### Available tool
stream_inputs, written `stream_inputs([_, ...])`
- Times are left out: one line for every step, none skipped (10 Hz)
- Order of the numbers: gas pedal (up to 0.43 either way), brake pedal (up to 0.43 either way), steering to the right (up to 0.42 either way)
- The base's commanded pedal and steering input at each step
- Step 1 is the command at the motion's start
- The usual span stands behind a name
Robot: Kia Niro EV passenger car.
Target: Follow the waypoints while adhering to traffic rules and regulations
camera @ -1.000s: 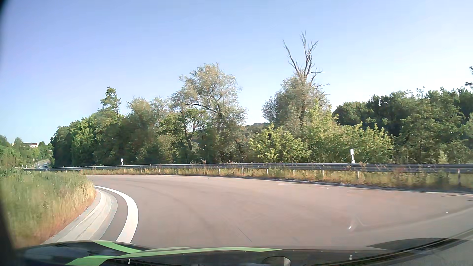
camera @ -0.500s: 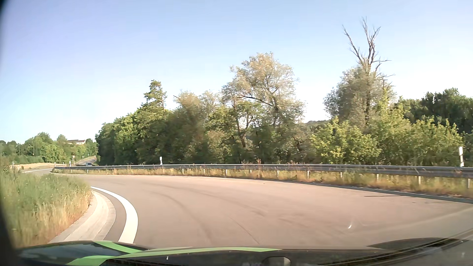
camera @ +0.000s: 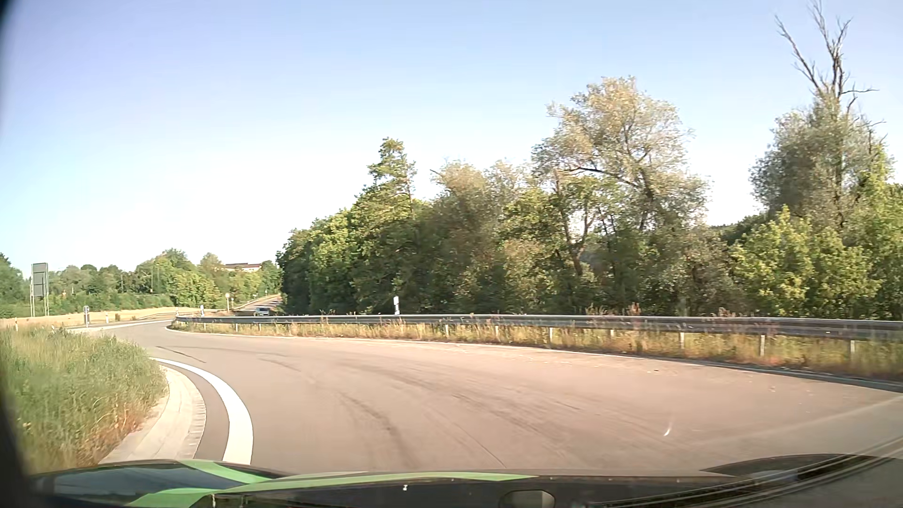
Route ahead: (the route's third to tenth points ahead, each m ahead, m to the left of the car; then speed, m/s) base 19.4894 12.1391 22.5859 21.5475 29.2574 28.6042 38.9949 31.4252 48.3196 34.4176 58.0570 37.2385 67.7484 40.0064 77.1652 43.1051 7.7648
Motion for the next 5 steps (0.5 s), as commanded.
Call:
stream_inputs([0.098, 0.0, -0.237])
stream_inputs([0.098, 0.0, -0.236])
stream_inputs([0.11, 0.0, -0.233])
stream_inputs([0.118, 0.0, -0.233])
stream_inputs([0.118, 0.0, -0.233])
